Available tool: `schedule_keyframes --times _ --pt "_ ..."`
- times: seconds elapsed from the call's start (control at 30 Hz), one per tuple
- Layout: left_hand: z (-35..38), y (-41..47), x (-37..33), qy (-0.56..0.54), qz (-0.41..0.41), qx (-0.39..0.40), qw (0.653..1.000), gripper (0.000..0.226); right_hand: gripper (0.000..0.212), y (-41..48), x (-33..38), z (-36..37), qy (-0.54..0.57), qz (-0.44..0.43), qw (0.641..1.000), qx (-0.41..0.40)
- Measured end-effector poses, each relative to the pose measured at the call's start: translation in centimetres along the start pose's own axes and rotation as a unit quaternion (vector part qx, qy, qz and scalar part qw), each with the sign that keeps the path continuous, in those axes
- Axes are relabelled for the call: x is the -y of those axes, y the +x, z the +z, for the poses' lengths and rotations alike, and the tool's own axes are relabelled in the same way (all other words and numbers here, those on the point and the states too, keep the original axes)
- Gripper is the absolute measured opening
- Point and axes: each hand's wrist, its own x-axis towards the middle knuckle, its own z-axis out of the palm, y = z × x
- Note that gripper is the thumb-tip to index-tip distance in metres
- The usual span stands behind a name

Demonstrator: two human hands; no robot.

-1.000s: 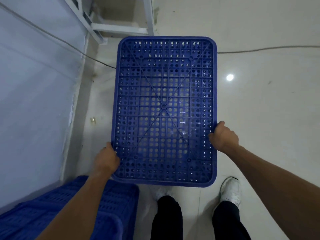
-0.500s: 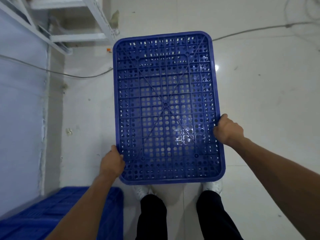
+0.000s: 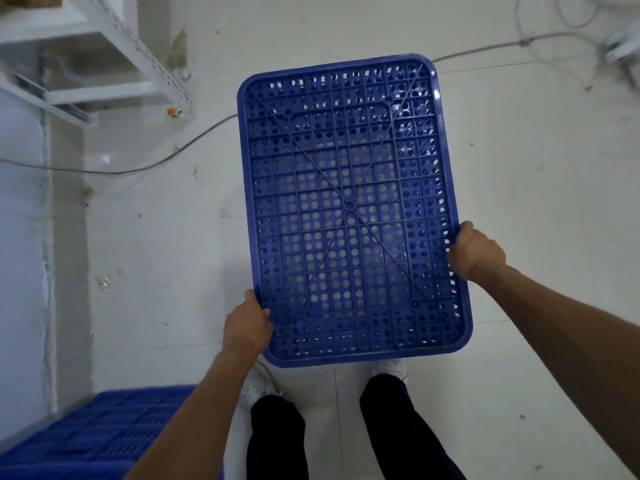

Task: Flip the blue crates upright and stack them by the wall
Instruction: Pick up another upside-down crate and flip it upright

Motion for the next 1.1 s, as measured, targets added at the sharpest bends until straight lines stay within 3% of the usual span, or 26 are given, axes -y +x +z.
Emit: schedule_keyframes --times 0.23,0.47,0.57,0.8,0.87,0.97,1.1 --pt "-0.2 0.3 -1.0 0.026 -0.055 0.027 0.998 0.026 0.02 -0.7 -0.3 -0.8 0.055 0.011 0.998 0.031" --pt "-1.7 0.5 0.5 -0.07 -0.139 0.086 0.984 0.036 0.027 -6.3 1.3 -2.0 0.12 -0.062 0.99 -0.05" --pt "-2.7 -0.1 1.4 -0.142 -0.127 0.096 0.977 0.007 0.031 -9.2 2.7 -2.8 0.147 -0.067 0.984 -0.073" --pt "-5.7 -1.8 2.3 -0.208 -0.088 0.055 0.973 0.02 0.029 -14.7 8.3 -3.1 0.188 -0.119 0.971 -0.089" --pt "-7.1 -2.8 1.3 -0.211 -0.046 0.006 0.976 0.031 0.027 -15.9 10.2 -3.0 0.202 -0.133 0.966 -0.09" --pt "-9.5 -5.0 0.0 -0.246 0.049 -0.068 0.966 0.019 0.027 -17.9 13.3 -2.6 0.224 -0.154 0.958 -0.086" --pt "-12.2 -8.2 -1.2 -0.311 0.117 -0.057 0.942 0.013 0.024 -20.4 17.4 -2.3 0.247 -0.191 0.948 -0.061"
